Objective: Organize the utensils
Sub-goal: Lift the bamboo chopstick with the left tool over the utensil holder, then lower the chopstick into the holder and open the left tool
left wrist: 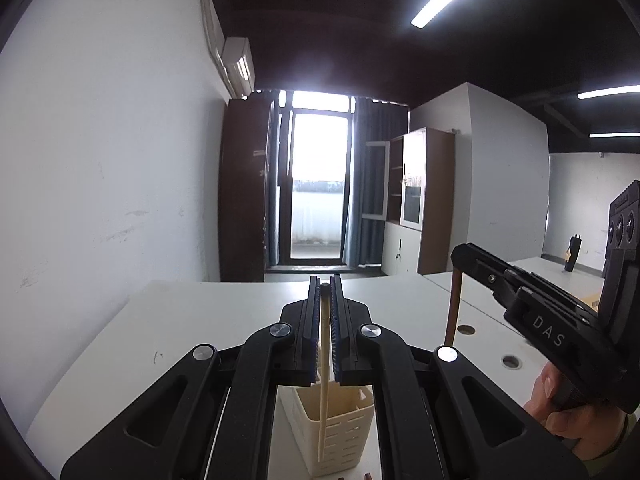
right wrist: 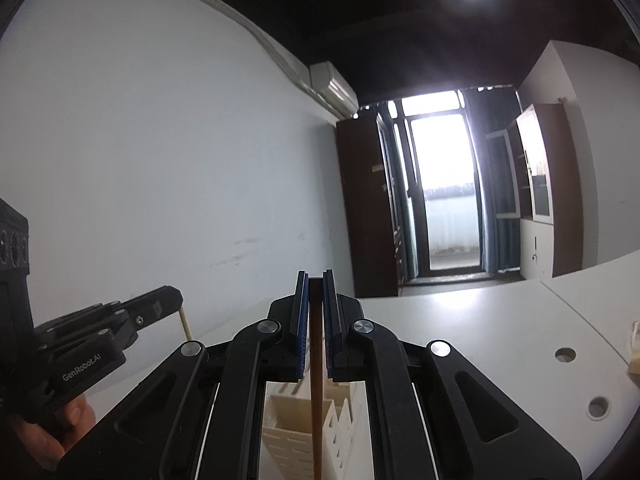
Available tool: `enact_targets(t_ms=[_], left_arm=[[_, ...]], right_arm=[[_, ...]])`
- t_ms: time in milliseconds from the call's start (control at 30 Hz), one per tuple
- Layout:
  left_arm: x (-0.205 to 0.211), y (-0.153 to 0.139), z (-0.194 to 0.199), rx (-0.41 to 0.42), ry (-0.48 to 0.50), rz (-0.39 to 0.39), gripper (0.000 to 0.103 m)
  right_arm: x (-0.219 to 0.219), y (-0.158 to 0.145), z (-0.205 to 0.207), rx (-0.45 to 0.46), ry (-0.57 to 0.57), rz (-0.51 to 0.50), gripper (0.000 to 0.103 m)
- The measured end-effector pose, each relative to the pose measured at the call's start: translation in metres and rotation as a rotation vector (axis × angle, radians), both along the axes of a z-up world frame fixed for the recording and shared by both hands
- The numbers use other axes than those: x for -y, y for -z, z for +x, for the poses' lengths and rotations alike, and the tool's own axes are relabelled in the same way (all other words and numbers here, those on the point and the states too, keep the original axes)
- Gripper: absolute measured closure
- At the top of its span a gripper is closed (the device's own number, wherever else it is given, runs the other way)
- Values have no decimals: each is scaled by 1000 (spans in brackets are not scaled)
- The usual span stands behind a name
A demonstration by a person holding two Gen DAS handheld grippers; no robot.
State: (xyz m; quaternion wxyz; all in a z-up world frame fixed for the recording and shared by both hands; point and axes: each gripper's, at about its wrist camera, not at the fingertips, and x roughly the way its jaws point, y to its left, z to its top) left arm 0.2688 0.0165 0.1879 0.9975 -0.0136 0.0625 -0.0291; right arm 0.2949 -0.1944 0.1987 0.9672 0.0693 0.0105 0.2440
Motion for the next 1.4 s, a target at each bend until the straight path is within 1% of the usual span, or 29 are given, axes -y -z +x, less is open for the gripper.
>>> enact_targets(t_ms=[33,133,267,367,433,500,567,633,667,733,800,967,1067,1400], left_arm=[[2,-1,0,9,0,11,99],[3,-6,-3,71,-11,6,99],[5,-9,-12,169,-24,-7,99],[2,-9,-18,241,-16,-31,99],[-1,-10,-21,274,1,-67,99],[1,-9,-23,305,1,-77,99],[2,-8,-20,321,1,-80,99],[3,-4,-9,300,-2,-73,99],[3,-2,-5,292,-3,-76,99],[4,4,9,249,-4,-67,99],[4,12,23,205,0,-69,99],[0,34,52,72,-5,-59,99],[-3,42,62,17,1,-59,99],[-13,58,71,-70,21,-48,99]], right_arm=[[1,-4,-3,35,8,12,95],[3,-11,-13,137,22,32,95],[12,-18,-15,205,0,114,95],[21,-21,-18,283,2,171,95],[29,-19,-21,327,3,232,95],[37,-18,-20,360,-6,292,95],[37,-19,-17,390,-6,305,95],[35,-18,-9,385,-14,309,95],[32,-18,-2,368,-29,297,95],[24,-14,10,335,-37,279,95],[13,-10,21,306,-30,240,95],[-1,3,54,179,-45,169,95],[-6,11,63,123,-53,139,95],[-23,34,67,25,-77,34,95]])
